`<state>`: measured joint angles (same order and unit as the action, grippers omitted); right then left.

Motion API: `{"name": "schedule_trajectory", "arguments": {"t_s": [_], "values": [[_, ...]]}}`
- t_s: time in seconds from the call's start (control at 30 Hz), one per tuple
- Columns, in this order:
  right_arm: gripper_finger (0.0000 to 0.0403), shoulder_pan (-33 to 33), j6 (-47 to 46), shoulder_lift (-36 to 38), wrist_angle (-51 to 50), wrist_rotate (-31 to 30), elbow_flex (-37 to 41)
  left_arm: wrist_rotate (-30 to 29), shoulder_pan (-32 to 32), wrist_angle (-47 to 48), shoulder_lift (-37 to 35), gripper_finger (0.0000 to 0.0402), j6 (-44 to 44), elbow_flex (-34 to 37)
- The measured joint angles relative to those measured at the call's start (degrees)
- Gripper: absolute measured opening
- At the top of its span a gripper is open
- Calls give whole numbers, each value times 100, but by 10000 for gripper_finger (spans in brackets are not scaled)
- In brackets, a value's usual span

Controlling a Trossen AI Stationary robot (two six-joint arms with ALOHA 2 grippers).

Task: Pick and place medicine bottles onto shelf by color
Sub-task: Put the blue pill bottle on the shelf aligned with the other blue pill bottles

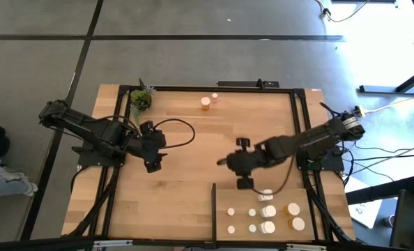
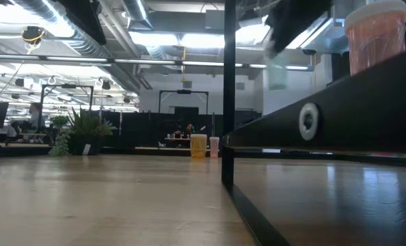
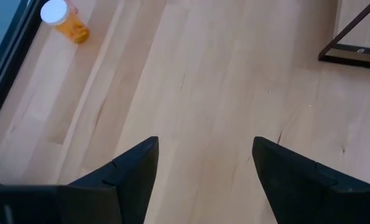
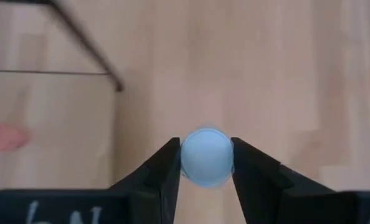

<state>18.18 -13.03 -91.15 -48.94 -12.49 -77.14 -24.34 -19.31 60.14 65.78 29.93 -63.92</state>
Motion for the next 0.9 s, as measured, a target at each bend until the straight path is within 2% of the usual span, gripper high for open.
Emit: {"name": "schedule_trajectory", "arguments": {"t_s": [0.2,0.4,0.53,0.63,0.77,0.9], "values": [[130,771,-834,0,-194,-7,0,2,0,-194,0,253,-3,0],[130,1415,-2126,11,-786,-489,0,2,0,-247,0,253,-5,0],[130,1766,-2828,17,-753,-806,49,3,0,-300,0,253,-31,0],[130,1914,-3420,17,-762,-880,196,122,-61,-451,0,253,-471,0],[130,2063,-4030,17,-682,-879,428,572,-134,-941,0,253,-1022,0],[130,2197,-4379,17,-487,-860,598,743,-218,-1374,0,253,-1427,-1]]}}
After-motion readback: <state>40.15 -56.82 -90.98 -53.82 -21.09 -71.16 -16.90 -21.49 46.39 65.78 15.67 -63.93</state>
